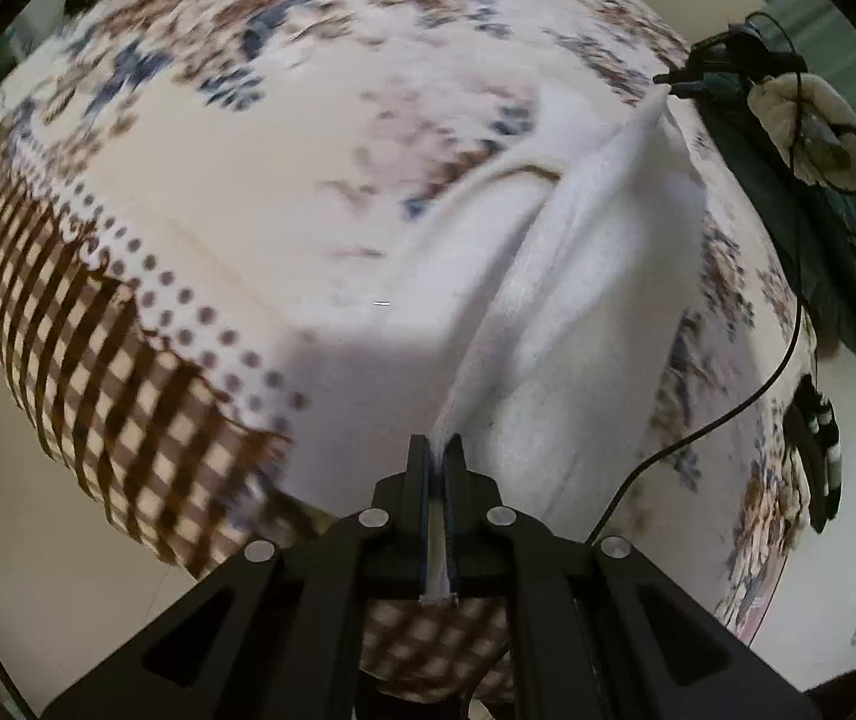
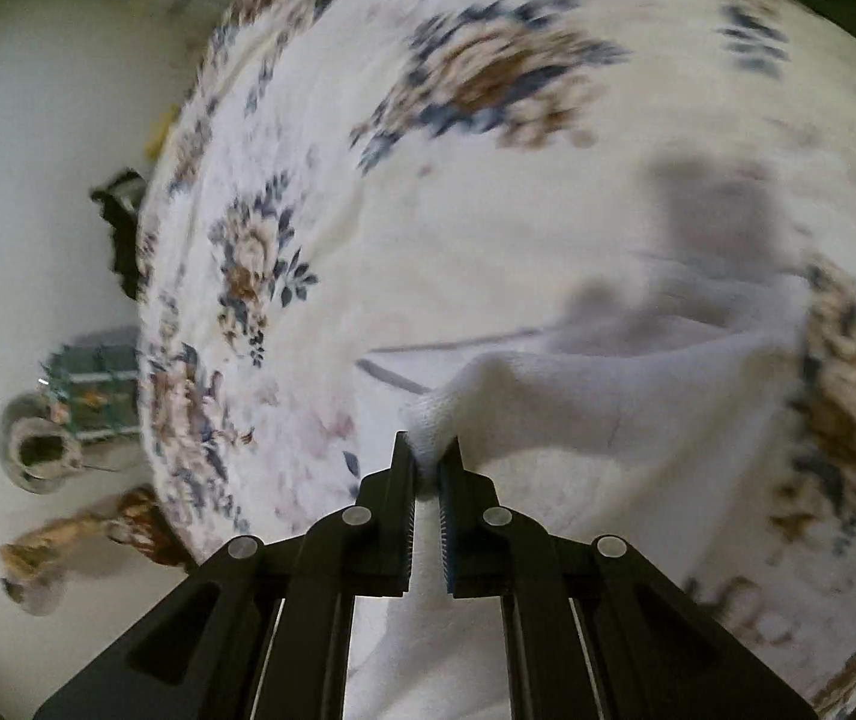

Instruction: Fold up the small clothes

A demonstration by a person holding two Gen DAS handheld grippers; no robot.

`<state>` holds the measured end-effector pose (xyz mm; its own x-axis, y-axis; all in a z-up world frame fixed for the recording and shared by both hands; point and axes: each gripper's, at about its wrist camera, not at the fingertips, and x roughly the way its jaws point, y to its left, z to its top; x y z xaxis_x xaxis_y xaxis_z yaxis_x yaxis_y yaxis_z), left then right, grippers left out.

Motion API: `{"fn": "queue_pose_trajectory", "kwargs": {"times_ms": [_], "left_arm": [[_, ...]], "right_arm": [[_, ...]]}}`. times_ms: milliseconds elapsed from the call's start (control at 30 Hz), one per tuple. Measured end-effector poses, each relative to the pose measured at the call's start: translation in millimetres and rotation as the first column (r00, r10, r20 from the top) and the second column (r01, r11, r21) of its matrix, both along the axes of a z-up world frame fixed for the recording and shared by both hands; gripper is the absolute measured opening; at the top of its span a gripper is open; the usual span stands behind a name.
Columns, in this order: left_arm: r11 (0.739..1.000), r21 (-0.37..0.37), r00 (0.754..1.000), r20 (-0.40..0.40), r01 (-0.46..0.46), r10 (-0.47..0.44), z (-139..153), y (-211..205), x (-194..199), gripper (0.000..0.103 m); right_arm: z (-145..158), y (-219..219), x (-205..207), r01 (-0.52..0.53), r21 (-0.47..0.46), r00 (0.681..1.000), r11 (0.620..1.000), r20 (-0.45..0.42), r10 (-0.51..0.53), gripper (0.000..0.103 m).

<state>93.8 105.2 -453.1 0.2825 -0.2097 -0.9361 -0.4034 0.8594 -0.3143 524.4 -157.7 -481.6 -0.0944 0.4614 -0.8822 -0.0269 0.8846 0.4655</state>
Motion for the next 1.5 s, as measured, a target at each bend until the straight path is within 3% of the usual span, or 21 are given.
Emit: {"fn": "queue_pose_trajectory", "kwargs": {"times_ms": [200, 400, 500, 533, 567, 600, 633, 667, 700, 867, 1000, 1133, 1167, 1233, 1367, 1500], "left_arm": [[0.995, -0.09, 0.997, -0.076, -0.038, 0.031, -57, 44, -3, 0.002], [0.986, -0.163, 0.992, -0.124, -0.036, 0.016, -87, 57, -2, 0.003], [0.965, -0.256, 0.986, -0.166, -0.051, 0.008, -94, 67, 1, 0.007], [0.96, -0.274, 0.984, -0.179, -0.058, 0.008, -93, 71, 0, 0.015], [0.957, -0.284, 0.982, -0.19, -0.06, 0.005, -92, 75, 0, 0.022], [0.954, -0.293, 0.981, -0.193, -0.056, -0.002, -89, 78, -1, 0.039], [0.953, -0.3, 0.983, -0.182, -0.046, -0.01, -84, 81, -2, 0.055], [0.954, -0.298, 0.985, -0.169, -0.035, -0.017, -80, 83, -2, 0.06], [0.955, -0.295, 0.988, -0.155, -0.023, -0.024, -75, 84, -2, 0.062], [0.965, -0.26, 0.985, -0.158, 0.025, -0.068, -71, 72, 5, 0.062], [0.975, -0.214, 0.979, -0.179, 0.053, -0.093, -82, 51, 14, 0.062], [0.982, -0.161, 0.973, -0.191, 0.098, -0.128, -87, 31, 18, 0.062], [0.983, -0.146, 0.971, -0.193, 0.116, -0.143, -86, 26, 20, 0.062], [0.981, -0.114, 0.963, -0.2, 0.158, -0.179, -87, 18, 22, 0.062], [0.971, -0.058, 0.946, -0.215, 0.234, -0.241, -86, 10, 24, 0.062], [0.966, -0.016, 0.945, -0.204, 0.258, -0.256, -86, -1, 31, 0.062]], "right_arm": [[-61, 87, 11, -0.083, -0.153, 0.996, 0.985, -0.038, 0.078, 0.007], [-100, 106, 10, -0.078, -0.222, 0.996, 0.972, -0.062, 0.065, 0.007], [-100, 101, 7, -0.061, -0.219, 0.996, 0.974, -0.075, 0.045, 0.011], [-97, 97, 4, -0.05, -0.189, 0.995, 0.981, -0.095, 0.032, 0.016], [-93, 92, -2, -0.046, -0.148, 0.992, 0.988, -0.12, 0.028, 0.028], [-87, 85, -12, -0.039, -0.096, 0.99, 0.995, -0.142, 0.025, 0.039], [-79, 77, -23, -0.034, -0.067, 0.988, 0.997, -0.153, 0.024, 0.046], [-71, 67, -38, -0.037, -0.046, 0.988, 0.998, -0.154, 0.029, 0.053], [-62, 56, -56, -0.044, -0.028, 0.987, 0.999, -0.154, 0.039, 0.053], [-51, -13, -178, -0.037, -0.052, 0.972, 0.998, -0.232, 0.024, 0.054], [-82, -67, -299, 0.001, -0.127, 0.935, 0.992, -0.352, -0.046, 0.054], [-126, -94, -392, 0.167, -0.047, 0.869, 0.985, -0.466, -0.169, 0.054], [-132, -97, -408, 0.216, -0.008, 0.865, 0.976, -0.461, -0.196, 0.053], [-132, -98, -424, 0.25, 0.009, 0.882, 0.968, -0.415, -0.224, 0.006], [-118, -105, -452, 0.315, -0.029, 0.896, 0.949, -0.321, -0.307, 0.004], [-99, -105, -467, 0.294, -0.08, 0.91, 0.952, -0.28, -0.305, 0.002]]}}
